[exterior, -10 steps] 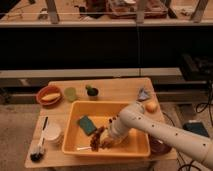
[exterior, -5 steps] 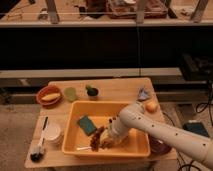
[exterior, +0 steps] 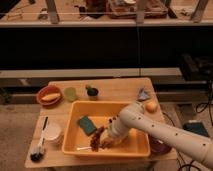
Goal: Place fork in purple bowl
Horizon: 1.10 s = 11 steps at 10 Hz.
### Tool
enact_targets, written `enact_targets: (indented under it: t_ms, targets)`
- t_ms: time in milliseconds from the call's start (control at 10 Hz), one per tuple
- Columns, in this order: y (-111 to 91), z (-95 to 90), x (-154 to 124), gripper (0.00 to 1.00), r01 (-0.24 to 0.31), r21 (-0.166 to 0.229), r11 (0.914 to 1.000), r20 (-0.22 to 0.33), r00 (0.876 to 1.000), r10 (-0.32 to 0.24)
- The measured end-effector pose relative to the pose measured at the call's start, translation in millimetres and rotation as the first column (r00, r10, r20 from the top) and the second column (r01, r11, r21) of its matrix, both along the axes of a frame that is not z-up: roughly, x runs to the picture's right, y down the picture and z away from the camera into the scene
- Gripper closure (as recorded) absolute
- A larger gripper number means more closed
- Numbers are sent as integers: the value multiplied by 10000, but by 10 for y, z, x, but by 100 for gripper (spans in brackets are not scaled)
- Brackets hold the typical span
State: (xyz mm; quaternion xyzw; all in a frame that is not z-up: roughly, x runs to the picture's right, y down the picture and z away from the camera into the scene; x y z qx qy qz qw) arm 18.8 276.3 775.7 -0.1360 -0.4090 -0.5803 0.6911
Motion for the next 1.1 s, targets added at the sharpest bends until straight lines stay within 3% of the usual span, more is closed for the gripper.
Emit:
enact_targets:
  t_ms: [300,500,1100]
  targets:
    - [11,-5,113,46,-196,-17,9998,-165,9997,196]
    - [11,-8,5,46,54,-46,10000,-8,10000,-54]
    - [21,18,11,46,94,-139,9999,-89,9999,-95]
